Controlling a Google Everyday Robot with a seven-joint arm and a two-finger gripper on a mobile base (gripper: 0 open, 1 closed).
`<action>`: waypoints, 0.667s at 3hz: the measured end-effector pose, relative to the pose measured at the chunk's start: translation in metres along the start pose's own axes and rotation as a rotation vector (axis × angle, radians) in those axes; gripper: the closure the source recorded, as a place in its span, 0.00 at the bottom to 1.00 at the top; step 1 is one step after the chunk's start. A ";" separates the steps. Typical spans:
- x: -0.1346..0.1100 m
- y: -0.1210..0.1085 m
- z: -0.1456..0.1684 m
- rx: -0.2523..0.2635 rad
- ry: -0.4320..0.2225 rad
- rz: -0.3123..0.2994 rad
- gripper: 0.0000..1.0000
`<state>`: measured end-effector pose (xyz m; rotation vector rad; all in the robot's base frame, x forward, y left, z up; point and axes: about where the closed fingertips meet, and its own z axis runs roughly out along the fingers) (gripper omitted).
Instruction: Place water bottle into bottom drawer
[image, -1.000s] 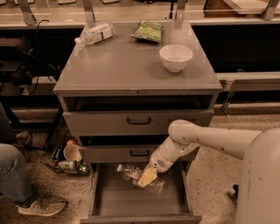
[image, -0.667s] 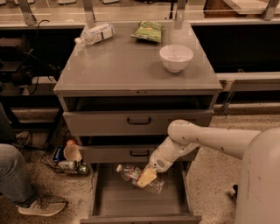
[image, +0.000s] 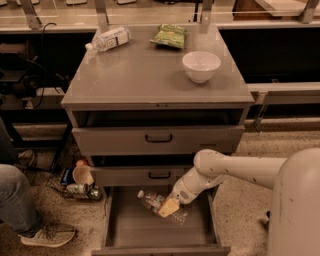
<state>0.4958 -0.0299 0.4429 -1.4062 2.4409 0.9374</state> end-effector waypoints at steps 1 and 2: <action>0.000 0.000 0.000 0.000 0.000 0.000 1.00; 0.001 -0.006 0.009 0.028 0.007 0.017 1.00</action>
Offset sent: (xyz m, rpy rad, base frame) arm 0.0135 0.0058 -0.0309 -0.0781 -0.0303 -0.0795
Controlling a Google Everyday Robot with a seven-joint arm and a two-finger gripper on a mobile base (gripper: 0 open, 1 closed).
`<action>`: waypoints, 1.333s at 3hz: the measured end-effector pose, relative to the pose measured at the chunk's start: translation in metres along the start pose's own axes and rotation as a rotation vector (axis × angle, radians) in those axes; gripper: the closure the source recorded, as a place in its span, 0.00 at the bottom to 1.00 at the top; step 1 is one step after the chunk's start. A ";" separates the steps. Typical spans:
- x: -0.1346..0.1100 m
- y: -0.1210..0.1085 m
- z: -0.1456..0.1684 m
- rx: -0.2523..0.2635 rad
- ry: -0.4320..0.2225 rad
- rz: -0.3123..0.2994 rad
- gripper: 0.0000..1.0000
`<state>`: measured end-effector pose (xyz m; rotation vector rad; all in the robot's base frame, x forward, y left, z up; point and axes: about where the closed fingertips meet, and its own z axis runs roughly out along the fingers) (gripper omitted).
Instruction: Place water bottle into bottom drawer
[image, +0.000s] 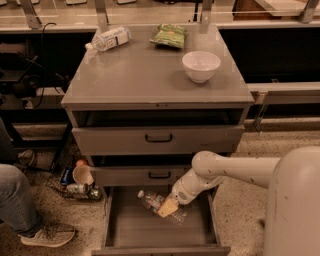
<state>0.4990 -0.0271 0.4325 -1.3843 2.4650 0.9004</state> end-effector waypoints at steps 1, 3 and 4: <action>0.011 -0.023 0.036 0.067 0.033 0.045 1.00; 0.036 -0.091 0.113 0.128 -0.145 0.155 1.00; 0.046 -0.112 0.140 0.108 -0.231 0.180 1.00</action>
Offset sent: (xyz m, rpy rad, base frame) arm 0.0422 0.0013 -0.1530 -0.0501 -0.0567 -0.2381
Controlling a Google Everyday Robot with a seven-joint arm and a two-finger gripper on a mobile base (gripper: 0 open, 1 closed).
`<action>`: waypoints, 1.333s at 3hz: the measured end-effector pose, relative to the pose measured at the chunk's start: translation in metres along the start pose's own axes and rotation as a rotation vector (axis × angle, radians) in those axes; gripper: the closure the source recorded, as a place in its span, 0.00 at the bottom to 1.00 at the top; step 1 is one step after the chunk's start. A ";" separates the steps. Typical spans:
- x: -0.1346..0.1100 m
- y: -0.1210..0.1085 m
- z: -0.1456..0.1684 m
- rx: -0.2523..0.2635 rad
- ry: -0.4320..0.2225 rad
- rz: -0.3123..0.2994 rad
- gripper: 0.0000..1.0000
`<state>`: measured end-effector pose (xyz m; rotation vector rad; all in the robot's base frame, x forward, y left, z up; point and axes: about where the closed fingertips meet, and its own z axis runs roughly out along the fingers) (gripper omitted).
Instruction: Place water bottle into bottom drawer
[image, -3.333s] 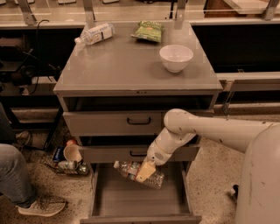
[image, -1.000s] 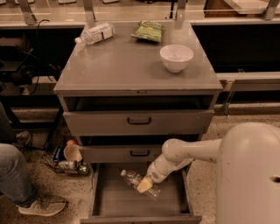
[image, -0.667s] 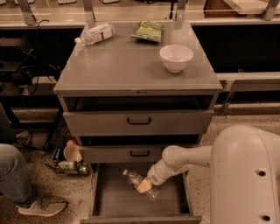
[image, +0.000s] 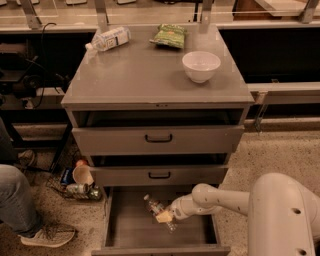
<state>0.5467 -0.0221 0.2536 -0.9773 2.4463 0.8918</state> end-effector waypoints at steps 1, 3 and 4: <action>0.003 -0.002 0.005 -0.002 -0.002 0.004 1.00; 0.017 -0.021 0.027 -0.011 -0.074 0.016 1.00; 0.030 -0.032 0.051 -0.031 -0.095 0.029 1.00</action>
Offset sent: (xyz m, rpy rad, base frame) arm 0.0056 -0.0076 -0.0213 0.0317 -0.0277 -0.0405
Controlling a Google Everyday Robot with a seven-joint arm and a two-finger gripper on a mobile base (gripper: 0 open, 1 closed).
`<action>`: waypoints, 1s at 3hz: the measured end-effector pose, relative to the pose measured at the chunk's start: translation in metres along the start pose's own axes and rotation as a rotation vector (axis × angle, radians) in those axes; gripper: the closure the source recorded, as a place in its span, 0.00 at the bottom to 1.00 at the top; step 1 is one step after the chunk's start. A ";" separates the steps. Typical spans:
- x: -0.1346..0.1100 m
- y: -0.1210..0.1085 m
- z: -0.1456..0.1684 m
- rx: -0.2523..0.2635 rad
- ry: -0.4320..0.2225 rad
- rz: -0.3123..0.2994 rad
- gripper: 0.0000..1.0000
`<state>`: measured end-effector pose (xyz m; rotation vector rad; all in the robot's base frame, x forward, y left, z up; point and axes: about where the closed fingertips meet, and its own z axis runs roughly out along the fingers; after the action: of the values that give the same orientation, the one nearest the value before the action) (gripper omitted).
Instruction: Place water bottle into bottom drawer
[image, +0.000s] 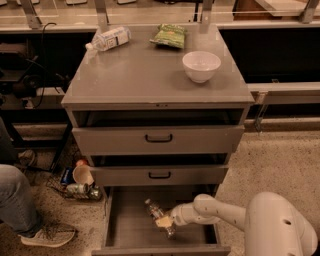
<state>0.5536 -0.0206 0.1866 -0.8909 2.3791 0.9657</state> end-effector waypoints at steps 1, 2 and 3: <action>0.011 -0.009 0.019 -0.023 -0.003 0.020 0.85; 0.019 -0.013 0.032 -0.051 -0.006 0.033 0.61; 0.023 -0.015 0.037 -0.071 -0.011 0.038 0.30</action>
Offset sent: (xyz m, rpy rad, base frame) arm 0.0025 0.0092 -0.0534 0.0694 0.0587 0.0076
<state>0.5526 -0.0111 0.1418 -0.8666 2.3730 1.0732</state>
